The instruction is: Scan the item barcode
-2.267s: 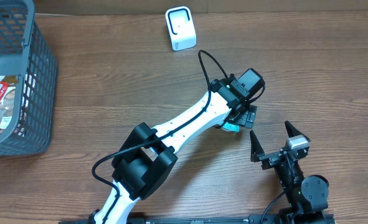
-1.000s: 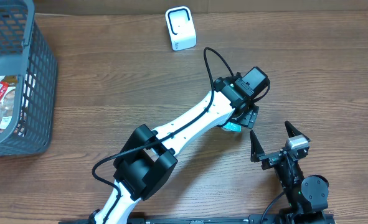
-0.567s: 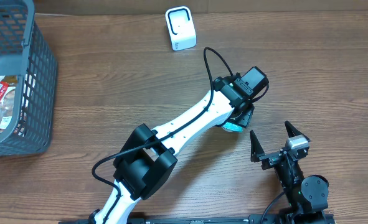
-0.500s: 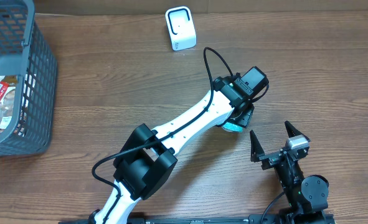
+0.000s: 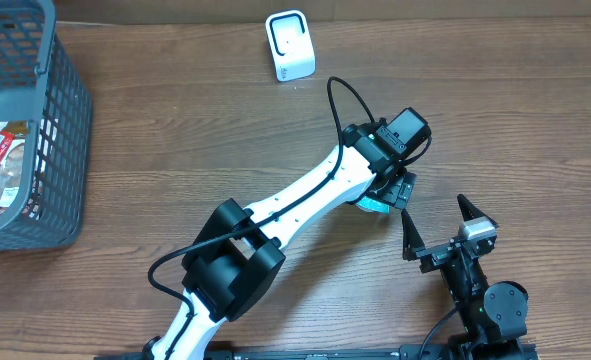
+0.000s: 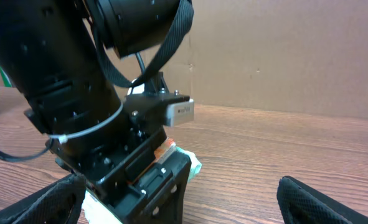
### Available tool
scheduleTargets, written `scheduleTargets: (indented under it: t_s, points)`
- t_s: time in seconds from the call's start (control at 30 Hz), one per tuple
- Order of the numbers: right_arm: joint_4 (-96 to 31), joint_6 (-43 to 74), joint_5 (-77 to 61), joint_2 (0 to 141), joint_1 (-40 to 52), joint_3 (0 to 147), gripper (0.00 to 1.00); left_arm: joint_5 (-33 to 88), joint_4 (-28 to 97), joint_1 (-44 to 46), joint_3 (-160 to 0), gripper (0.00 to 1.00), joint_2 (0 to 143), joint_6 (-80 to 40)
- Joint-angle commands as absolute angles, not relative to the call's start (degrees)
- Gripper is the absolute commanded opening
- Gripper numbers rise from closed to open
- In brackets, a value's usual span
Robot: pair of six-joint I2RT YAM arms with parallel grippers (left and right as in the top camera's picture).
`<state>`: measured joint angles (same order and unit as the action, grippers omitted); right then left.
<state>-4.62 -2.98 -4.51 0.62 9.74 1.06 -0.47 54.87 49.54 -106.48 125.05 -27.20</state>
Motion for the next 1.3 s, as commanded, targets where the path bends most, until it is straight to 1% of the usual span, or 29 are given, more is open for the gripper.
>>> scheduleTargets:
  t_s: [0.0,0.03,0.07,0.1,0.2,0.23,0.4,0.5,0.53,0.6,0.63,0.8,1.1,1.27]
  points:
    - [-4.43,-2.61,-4.62,0.16,9.56,0.45,1.0,-0.19,53.15,50.24,-103.55,0.94,126.28,-27.05]
    - [-4.43,-2.61,-4.62,0.16,9.56,0.45,1.0,-0.19,52.75,50.3,-102.98,0.93,126.28,-27.05]
    - [-4.43,-2.61,-4.62,0.16,9.56,0.45,1.0,-0.19,52.21,50.39,-102.3,0.82,126.28,-27.03]
    - [-4.43,-2.61,-4.62,0.16,9.56,0.45,1.0,-0.19,52.16,50.41,-102.28,0.76,126.28,-27.05]
    - [-4.43,-2.61,-4.62,0.16,9.56,0.45,1.0,0.05,51.92,50.43,-102.28,0.63,126.28,-27.35]
    - [-4.43,-2.59,-4.6,0.16,9.56,0.45,1.0,0.25,51.99,50.43,-102.3,0.62,126.28,-27.77]
    - [-4.43,-2.59,-4.62,0.16,9.56,0.45,1.0,2.57,52.21,50.83,-102.28,0.65,126.28,-29.43]
    - [-4.43,-2.61,-4.62,0.16,9.56,0.45,1.0,2.79,52.47,50.87,-102.28,0.72,126.28,-33.71]
    - [-4.4,-2.61,-4.62,0.16,9.56,0.45,1.0,3.09,52.47,50.87,-102.3,0.75,126.28,-34.35]
    - [-4.43,-2.61,-4.6,0.16,9.56,0.45,1.0,4.12,52.4,50.87,-102.3,0.87,126.28,-35.24]
    - [-4.43,-2.61,-4.6,0.16,9.56,0.45,1.0,4.51,52.38,50.87,-102.32,1.0,126.28,-35.24]
    - [-4.43,-2.59,-4.62,0.16,9.56,0.45,1.0,3.36,53.63,50.35,-103.81,1.0,125.86,-35.16]
    - [-4.43,-2.61,-4.62,0.16,9.56,0.45,1.0,0.54,60.9,49.89,-114.24,1.0,124.36,-32.12]
    - [-4.43,-2.61,-4.62,0.16,9.56,0.45,1.0,-3.68,61.47,49.8,-115.31,1.0,124.38,-31.79]
